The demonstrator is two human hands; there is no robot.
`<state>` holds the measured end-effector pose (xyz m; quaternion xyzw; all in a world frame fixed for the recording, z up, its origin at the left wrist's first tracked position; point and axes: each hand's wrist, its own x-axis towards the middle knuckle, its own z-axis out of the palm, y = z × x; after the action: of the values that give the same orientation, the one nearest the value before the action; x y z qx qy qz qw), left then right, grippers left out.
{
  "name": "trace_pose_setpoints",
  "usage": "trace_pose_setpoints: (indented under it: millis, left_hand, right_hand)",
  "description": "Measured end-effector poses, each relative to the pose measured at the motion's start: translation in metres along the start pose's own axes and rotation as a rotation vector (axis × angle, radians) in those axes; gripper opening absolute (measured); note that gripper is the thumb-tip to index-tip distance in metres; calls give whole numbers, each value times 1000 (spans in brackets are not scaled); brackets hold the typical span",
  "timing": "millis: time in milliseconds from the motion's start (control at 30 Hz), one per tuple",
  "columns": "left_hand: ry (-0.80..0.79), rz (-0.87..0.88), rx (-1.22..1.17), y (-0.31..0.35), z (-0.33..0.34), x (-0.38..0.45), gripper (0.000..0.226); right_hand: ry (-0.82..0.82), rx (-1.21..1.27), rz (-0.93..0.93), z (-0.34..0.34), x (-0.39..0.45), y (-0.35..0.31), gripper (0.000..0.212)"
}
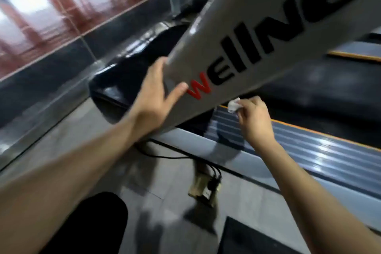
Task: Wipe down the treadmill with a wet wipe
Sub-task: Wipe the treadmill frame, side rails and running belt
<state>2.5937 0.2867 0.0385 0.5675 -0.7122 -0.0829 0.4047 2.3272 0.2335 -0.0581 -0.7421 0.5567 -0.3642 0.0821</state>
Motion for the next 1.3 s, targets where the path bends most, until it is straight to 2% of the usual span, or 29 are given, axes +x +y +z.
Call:
trace_pose_setpoints:
  millis: [100, 167, 367, 433, 533, 667, 733, 800, 833, 900, 933, 1033, 1100, 1133, 1200, 1300]
  left_hand:
    - [80, 25, 45, -4, 6, -1, 78]
    - [94, 49, 68, -7, 6, 1, 78]
    - [180, 98, 7, -15, 12, 3, 83]
    - [201, 101, 12, -19, 13, 5, 83]
    - [168, 133, -1, -22, 14, 3, 79]
    - [148, 135, -59, -22, 16, -3, 77]
    - [137, 145, -83, -24, 17, -4, 79]
    - [121, 127, -141, -27, 18, -4, 81]
    - [110, 113, -184, -28, 17, -3, 83]
    - [78, 118, -243, -29, 17, -3, 85]
    - [67, 130, -240, -30, 17, -3, 86]
    - [118, 224, -115, -31, 18, -20, 77]
    - [169, 399, -26, -31, 28, -50, 65]
    - [128, 493, -18, -32, 38, -68, 61]
    - [-79, 578, -3, -39, 66, -96, 62]
    - [-374, 490, 123, -51, 111, -101, 68]
  right_hand:
    - [-52, -157, -12, 41, 25, 9, 21]
    - [-83, -209, 5, 68, 39, 16, 33]
    - [94, -61, 26, 120, 37, 13, 21]
    - [27, -75, 100, 121, 36, 9, 20]
    - [-114, -146, 111, 106, 11, 0, 21]
    - [-243, -123, -97, 96, -58, -10, 30]
    - [-247, -210, -166, 84, -61, -1, 30]
    - [-128, -343, -11, 70, -41, 20, 26]
    - [-64, -421, 129, 66, -29, 31, 28]
    - [24, -401, 330, 68, -18, 35, 25]
    - [41, -361, 343, 78, -17, 26, 22]
    - [-114, -228, 204, 122, -27, -22, 6]
    - [-140, -245, 107, 123, -34, -19, 6]
    - [-116, -255, 155, 108, -35, -7, 11]
    - [-70, -351, 386, 64, -40, 31, 17]
    - [100, -553, 706, 2, -63, 81, 14]
